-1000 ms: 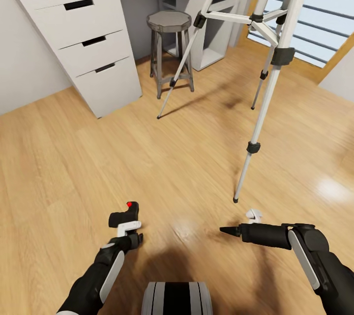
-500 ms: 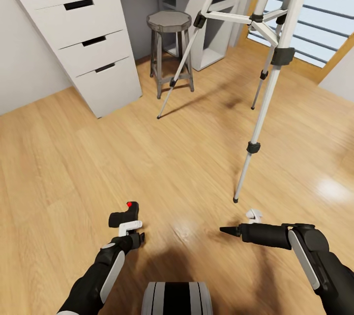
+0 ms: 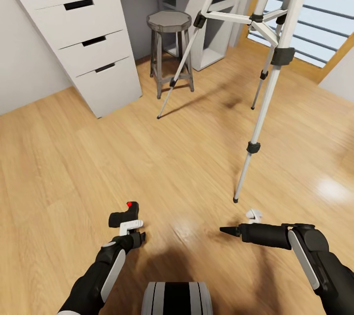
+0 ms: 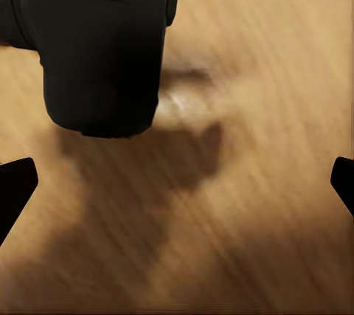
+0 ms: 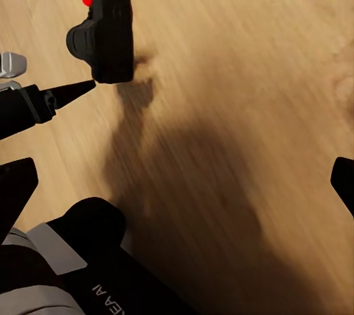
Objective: Attach the digital camera to the camera tripod in the bedroom.
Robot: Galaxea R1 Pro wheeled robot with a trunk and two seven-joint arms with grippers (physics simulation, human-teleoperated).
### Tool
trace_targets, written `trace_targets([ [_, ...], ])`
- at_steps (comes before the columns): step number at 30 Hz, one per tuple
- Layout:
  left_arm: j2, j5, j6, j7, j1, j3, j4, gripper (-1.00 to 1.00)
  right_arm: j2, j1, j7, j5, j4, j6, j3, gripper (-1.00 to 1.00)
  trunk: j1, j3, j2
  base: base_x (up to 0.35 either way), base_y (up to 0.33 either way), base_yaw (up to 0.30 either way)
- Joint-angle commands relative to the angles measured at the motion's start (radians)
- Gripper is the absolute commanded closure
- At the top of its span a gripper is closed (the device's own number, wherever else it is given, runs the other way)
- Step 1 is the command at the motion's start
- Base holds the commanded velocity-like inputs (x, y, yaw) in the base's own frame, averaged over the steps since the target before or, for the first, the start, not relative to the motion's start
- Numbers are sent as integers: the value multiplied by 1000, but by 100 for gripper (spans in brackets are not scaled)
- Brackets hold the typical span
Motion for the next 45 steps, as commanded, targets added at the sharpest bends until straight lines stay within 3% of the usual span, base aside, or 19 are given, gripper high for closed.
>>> trace_targets([
  [1,0,11,10,9,0,-2,-2,-100,0,0,4,1,0,4,-1,-100,0,-1,0,0,0,0],
  [7,2,12,77,9,0,-1,-42,-100,0,0,4,1,0,4,-1,-100,0,-1,0,0,0,0],
  [13,4,14,131,8,0,-1,-92,-100,0,0,4,1,0,4,0,-100,3,-24,-2,0,0,0],
  [29,6,13,136,9,0,1,-96,-100,-1,0,4,1,0,4,1,-100,10,-86,-5,0,0,0],
  [45,6,12,136,10,0,1,-97,-100,0,0,4,1,-1,4,1,-100,10,-86,-5,0,0,0],
])
